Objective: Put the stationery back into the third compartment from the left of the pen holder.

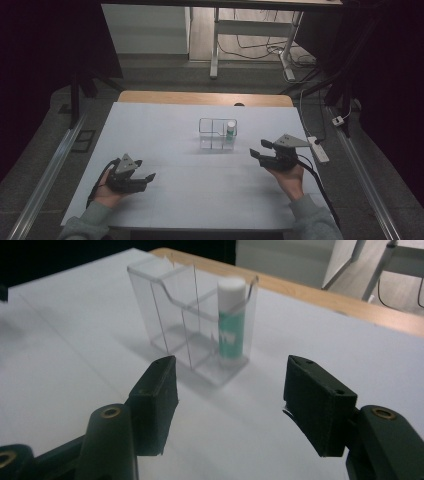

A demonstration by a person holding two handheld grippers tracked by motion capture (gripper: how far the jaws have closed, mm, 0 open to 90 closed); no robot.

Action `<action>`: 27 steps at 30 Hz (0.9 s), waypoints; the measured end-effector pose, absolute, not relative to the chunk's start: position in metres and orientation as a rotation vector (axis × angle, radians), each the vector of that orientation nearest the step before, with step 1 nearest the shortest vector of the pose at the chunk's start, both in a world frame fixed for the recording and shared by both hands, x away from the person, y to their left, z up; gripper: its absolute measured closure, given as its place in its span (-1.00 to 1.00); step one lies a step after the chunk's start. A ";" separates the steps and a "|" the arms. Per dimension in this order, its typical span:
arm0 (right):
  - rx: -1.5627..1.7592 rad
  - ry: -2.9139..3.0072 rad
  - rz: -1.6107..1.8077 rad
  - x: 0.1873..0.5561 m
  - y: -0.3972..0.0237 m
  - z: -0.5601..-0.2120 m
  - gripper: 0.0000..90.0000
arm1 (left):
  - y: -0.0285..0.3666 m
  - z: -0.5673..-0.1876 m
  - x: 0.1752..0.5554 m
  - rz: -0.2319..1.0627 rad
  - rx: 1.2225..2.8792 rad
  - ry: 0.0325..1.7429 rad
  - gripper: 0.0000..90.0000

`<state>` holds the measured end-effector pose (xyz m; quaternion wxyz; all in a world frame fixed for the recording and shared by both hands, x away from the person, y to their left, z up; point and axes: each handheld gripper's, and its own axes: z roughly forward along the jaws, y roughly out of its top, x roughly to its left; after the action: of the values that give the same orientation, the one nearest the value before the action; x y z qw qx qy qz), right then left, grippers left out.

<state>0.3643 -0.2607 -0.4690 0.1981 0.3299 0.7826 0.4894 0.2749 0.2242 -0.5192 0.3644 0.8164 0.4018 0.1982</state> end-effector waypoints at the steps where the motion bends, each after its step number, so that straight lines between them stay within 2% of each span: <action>1: 0.930 2.195 1.361 0.360 -0.264 -0.472 -0.15 | 0.224 -0.519 0.275 0.511 2.100 1.036 -0.35; 11: 0.973 2.217 1.307 0.327 -0.302 -0.493 -0.18 | 0.227 -0.519 0.278 0.501 2.077 1.057 -0.34; 27: 0.946 2.248 1.277 0.326 -0.310 -0.501 -0.20 | 0.228 -0.519 0.278 0.503 2.076 1.054 -0.34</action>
<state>0.3257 -0.3096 -0.5014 0.1930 0.3370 0.8013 0.4550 0.2781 0.2278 -0.5188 0.3709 0.8093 0.4110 0.1962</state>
